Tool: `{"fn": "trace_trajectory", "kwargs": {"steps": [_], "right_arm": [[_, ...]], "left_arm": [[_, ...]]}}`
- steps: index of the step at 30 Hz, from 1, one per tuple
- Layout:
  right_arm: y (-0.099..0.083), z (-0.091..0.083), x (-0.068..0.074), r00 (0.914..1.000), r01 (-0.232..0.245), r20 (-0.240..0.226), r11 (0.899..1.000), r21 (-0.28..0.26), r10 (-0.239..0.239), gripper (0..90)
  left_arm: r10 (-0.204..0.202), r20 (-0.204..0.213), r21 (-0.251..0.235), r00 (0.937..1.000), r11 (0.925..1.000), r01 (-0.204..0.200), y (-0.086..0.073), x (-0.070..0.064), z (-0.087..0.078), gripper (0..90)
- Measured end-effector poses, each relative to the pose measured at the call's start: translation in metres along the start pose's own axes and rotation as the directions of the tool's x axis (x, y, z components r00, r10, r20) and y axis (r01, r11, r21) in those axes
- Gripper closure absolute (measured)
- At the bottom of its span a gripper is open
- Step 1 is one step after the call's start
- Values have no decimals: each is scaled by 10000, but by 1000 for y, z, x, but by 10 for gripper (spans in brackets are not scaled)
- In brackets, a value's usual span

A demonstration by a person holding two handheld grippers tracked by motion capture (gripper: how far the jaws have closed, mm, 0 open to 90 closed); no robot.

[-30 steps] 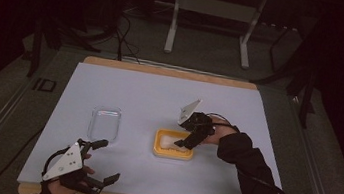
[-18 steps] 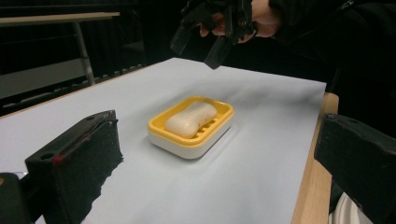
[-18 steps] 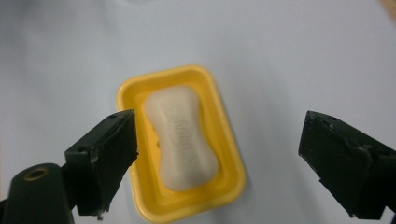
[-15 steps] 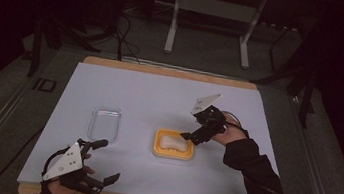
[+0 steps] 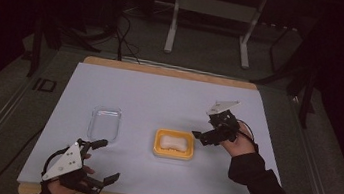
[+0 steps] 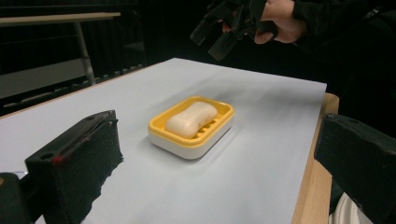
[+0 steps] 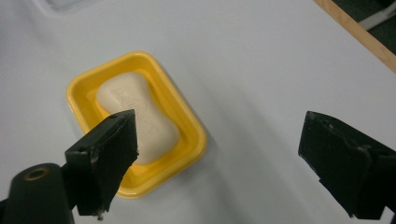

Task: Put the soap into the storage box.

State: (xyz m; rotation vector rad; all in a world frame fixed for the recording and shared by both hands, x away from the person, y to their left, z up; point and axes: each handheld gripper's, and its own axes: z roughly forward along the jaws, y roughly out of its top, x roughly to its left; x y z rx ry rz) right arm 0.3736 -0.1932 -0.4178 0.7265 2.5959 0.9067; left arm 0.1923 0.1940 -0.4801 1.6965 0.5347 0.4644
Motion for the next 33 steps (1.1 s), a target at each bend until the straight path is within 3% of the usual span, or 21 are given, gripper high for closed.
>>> {"fn": "trace_trajectory", "kwargs": {"steps": [5, 8, 11, 16, 18, 22, 33], "right_arm": [[-6, -2, 0, 9989, -225, 400, 9997, -38, 227, 115], [-19, -3, 3, 9952, -553, 792, 9978, -370, 581, 115], [-25, -3, 5, 9946, -682, 755, 9966, -468, 716, 115], [-38, -3, 10, 9894, -865, 1136, 9954, -414, 907, 115], [-52, -6, 12, 9833, -1204, 1300, 9908, -614, 1276, 115], [-67, -12, 15, 9759, -1450, 1508, 9851, -929, 1578, 115], [-96, -30, 25, 9595, -1887, 1873, 9738, -1268, 2103, 115]], "left_arm": [[-11, -6, -16, 10000, 10000, 11, 0, 0, 0, 7], [-3, 4, -1, 10000, 10000, 3, 0, 0, 0, 7], [8, 2, 17, 10000, 10000, -8, 0, 0, 0, 7], [-1, -4, -12, 10000, 10000, 1, 0, 0, 0, 7], [19, 5, -7, 10000, 10000, -19, 0, 0, -1, 7], [29, 14, 3, 10000, 10000, -29, 0, -1, -1, 7], [73, 35, 46, 10000, 10000, -73, 0, -1, -1, 7]]}}
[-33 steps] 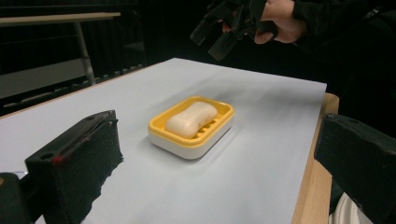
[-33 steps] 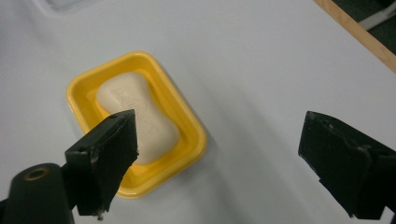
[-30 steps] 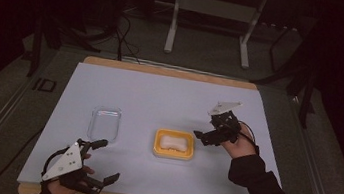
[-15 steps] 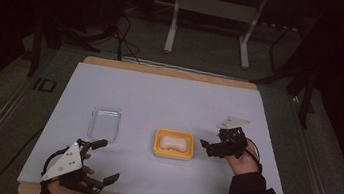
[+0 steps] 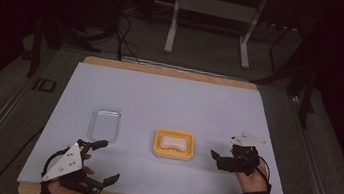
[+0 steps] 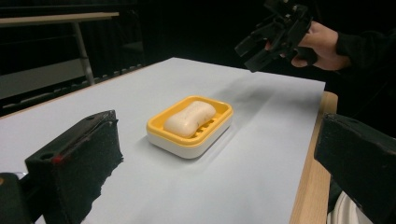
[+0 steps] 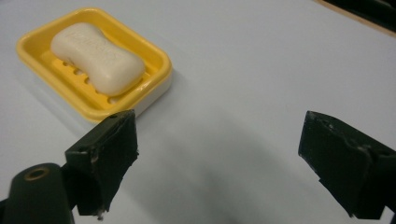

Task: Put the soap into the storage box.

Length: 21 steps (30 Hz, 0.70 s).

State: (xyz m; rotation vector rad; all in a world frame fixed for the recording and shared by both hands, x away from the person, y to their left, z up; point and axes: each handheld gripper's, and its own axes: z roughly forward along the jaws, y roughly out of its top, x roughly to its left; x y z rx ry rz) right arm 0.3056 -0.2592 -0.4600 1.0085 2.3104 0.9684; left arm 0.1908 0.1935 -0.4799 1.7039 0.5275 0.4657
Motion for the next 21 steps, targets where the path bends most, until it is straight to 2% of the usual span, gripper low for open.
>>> {"fn": "trace_trajectory", "kwargs": {"steps": [7, 9, 11, 17, 21], "right_arm": [[-12, -12, -1, 9986, -522, -68, 9980, -355, 520, 115], [-13, -13, 0, 9983, -580, -39, 9977, -343, 579, 115], [-16, -15, 3, 9989, -428, 204, 9988, -222, 432, 115], [-24, -19, 4, 9962, -722, 468, 9972, -211, 732, 115], [-28, -20, 1, 9956, -850, 371, 9959, -305, 861, 115]], "left_arm": [[24, 25, 20, 10000, 10000, -24, 0, 0, 0, 7], [32, 22, 27, 10000, 10000, -33, 0, 0, 0, 7], [37, 15, 40, 10000, 10000, -37, 0, 0, 1, 7], [48, 28, 66, 10000, 10000, -48, 0, -1, 1, 7], [16, 73, 59, 10000, 10000, -17, 0, -1, 1, 7]]}}
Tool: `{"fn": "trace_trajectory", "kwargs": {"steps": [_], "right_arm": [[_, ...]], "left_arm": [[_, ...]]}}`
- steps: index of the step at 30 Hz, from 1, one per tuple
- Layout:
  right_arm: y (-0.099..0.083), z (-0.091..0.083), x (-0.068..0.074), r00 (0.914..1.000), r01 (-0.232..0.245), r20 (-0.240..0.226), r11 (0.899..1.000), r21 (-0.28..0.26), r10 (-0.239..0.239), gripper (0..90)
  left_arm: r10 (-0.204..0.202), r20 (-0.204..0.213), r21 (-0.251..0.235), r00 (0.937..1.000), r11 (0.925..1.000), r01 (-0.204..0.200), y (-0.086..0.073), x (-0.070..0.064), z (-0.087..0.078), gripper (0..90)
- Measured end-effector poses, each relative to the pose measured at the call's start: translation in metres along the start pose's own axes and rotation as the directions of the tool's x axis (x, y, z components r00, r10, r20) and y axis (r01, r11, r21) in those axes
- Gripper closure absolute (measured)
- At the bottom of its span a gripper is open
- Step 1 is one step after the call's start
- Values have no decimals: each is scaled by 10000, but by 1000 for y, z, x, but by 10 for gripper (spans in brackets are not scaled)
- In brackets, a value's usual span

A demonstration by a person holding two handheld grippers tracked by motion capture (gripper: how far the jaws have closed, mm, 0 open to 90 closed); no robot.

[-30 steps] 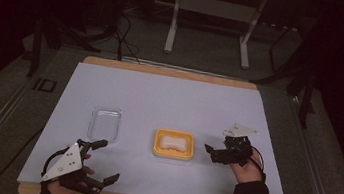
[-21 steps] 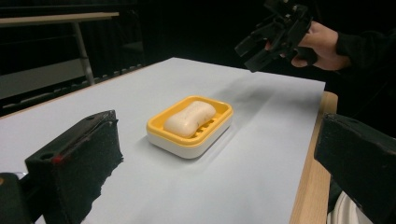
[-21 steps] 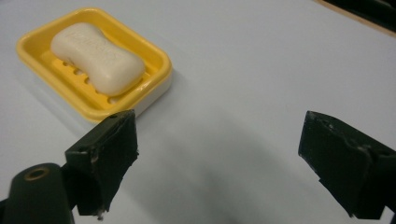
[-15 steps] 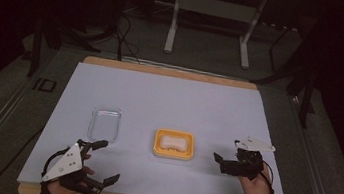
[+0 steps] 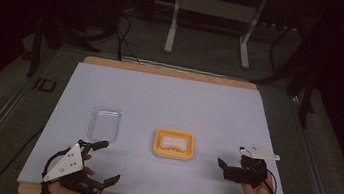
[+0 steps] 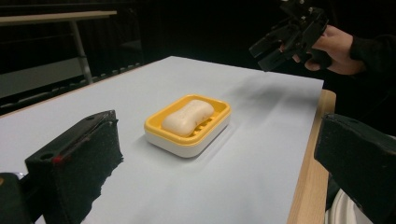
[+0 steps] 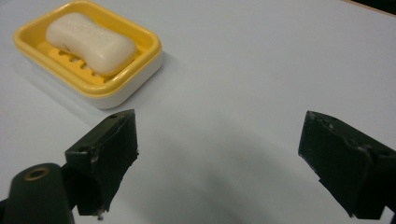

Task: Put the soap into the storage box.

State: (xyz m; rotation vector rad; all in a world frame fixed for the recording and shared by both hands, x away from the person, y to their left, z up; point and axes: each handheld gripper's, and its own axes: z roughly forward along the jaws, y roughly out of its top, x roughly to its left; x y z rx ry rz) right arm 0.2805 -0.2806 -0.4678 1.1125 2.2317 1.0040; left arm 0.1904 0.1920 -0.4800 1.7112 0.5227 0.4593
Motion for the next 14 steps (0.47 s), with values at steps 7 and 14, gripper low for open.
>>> {"fn": "trace_trajectory", "kwargs": {"steps": [7, 14], "right_arm": [[-1, 3, -3, 9999, -86, -89, 10000, -19, 85, 123], [-1, 3, -5, 9999, -71, -102, 9999, -146, 70, 127]], "left_arm": [[-5, -8, 4, 10000, 10000, 5, 0, 0, 0, 7], [17, 8, 24, 10000, 10000, -17, 0, 0, 1, 7]]}}
